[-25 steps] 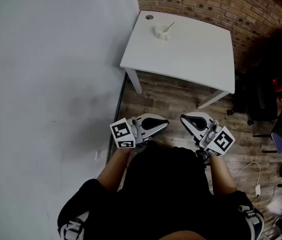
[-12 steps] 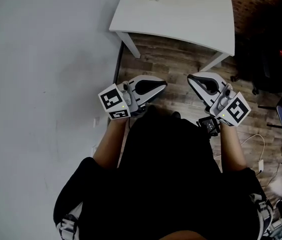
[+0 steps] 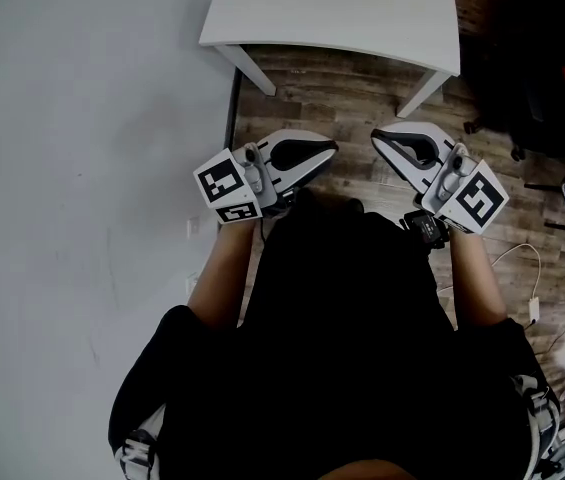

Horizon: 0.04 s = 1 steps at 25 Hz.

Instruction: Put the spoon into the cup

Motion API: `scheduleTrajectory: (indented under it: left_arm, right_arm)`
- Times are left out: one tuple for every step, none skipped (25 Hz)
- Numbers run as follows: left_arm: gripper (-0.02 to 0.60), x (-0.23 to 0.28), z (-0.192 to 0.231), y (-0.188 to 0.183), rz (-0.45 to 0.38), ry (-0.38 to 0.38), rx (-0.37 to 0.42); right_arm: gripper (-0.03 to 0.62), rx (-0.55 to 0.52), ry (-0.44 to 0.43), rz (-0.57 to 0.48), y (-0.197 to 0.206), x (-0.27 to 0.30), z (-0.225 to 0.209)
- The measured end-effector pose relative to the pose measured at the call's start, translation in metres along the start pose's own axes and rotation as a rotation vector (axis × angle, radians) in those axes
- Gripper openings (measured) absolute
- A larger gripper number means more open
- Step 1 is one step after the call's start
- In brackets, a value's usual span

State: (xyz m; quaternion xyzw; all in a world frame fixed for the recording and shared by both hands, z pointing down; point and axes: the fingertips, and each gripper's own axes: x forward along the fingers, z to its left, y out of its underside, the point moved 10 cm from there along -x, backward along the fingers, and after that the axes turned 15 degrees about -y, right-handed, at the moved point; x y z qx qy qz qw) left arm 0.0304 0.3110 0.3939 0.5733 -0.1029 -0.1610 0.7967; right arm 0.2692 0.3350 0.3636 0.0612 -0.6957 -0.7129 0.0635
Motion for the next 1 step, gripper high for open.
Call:
scheduleTrajectory:
  left_arm:
    - [0.015, 0.0007, -0.0026, 0.0026, 0.003, -0.003, -0.002]
  right_arm:
    - [0.006, 0.003, -0.003, 0.003, 0.0021, -0.0025, 0.0023]
